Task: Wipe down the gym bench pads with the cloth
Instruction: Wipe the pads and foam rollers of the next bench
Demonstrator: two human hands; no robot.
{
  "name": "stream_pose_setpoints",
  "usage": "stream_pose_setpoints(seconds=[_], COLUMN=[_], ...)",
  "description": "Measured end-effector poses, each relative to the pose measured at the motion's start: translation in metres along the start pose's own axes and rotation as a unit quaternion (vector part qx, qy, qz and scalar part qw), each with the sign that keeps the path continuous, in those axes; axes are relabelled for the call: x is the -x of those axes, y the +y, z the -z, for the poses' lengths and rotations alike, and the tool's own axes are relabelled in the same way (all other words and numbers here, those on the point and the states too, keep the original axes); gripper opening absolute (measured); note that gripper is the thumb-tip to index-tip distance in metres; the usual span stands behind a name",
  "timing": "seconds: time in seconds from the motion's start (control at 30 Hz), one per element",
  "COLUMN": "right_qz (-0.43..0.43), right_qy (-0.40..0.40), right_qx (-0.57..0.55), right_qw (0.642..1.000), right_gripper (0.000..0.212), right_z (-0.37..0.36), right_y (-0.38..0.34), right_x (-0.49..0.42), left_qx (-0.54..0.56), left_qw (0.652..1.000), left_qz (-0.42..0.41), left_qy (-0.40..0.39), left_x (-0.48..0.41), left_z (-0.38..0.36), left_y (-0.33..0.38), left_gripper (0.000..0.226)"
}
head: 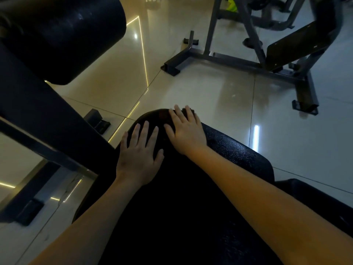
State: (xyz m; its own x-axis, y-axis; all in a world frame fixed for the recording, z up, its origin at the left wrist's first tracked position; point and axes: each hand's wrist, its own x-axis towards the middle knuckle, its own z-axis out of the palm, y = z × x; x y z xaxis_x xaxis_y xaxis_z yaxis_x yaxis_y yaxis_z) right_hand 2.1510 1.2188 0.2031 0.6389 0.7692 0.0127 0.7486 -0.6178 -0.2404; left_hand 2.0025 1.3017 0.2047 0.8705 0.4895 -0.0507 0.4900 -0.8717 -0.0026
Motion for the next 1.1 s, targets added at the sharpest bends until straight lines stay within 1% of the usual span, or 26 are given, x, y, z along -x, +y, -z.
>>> stream_pose_setpoints(seconds=[0.1,0.17,0.23,0.33,0.43,0.53,0.6,0.67,0.77,0.9,1.0,1.1], right_qz=[-0.004,-0.007,-0.003,0.038,0.095,0.119,0.119,0.115,0.094,0.061,0.044,0.041], right_qy=[0.002,0.004,-0.011,-0.042,-0.066,-0.07,-0.06,-0.046,-0.032,-0.021,-0.015,-0.012], right_qx=[-0.003,-0.014,-0.022,-0.017,-0.014,-0.011,-0.006,-0.009,-0.009,-0.008,-0.018,-0.026], right_qw=[1.0,1.0,1.0,0.998,0.993,0.99,0.991,0.992,0.995,0.998,0.999,0.999], right_gripper=[0.061,0.06,0.06,0.06,0.065,0.067,0.068,0.064,0.057,0.056,0.056,0.057], right_z=[0.002,0.004,0.004,0.004,0.006,0.003,0.001,-0.001,-0.002,0.0,0.002,0.004], right_y=[-0.003,-0.004,-0.005,0.001,0.014,0.025,0.023,0.014,0.002,-0.007,-0.009,-0.01], right_x=[-0.003,0.004,0.021,0.07,0.133,0.164,0.154,0.127,0.072,0.01,-0.006,0.002], left_qx=[-0.002,0.001,0.007,0.017,0.022,0.027,0.025,0.011,0.012,0.021,0.018,0.026], left_qw=[1.0,1.0,1.0,1.0,1.0,1.0,0.999,1.0,1.0,0.999,1.0,0.999], left_qz=[0.0,-0.001,-0.006,-0.012,-0.008,-0.005,-0.002,0.0,-0.001,-0.004,-0.003,-0.002], left_qy=[0.002,0.006,0.003,0.012,0.014,0.015,0.021,0.017,0.021,0.024,0.022,0.023], left_x=[0.001,0.001,0.002,0.002,0.002,0.003,0.002,0.0,-0.002,-0.002,-0.003,-0.001], left_z=[0.001,0.002,0.002,0.001,0.001,-0.001,-0.001,-0.004,-0.005,-0.005,-0.006,-0.003], left_y=[0.0,0.001,0.0,-0.002,-0.002,-0.001,-0.001,-0.001,-0.003,-0.003,-0.004,-0.002], left_gripper=[0.066,0.065,0.065,0.064,0.069,0.07,0.081,0.085,0.083,0.078,0.073,0.064])
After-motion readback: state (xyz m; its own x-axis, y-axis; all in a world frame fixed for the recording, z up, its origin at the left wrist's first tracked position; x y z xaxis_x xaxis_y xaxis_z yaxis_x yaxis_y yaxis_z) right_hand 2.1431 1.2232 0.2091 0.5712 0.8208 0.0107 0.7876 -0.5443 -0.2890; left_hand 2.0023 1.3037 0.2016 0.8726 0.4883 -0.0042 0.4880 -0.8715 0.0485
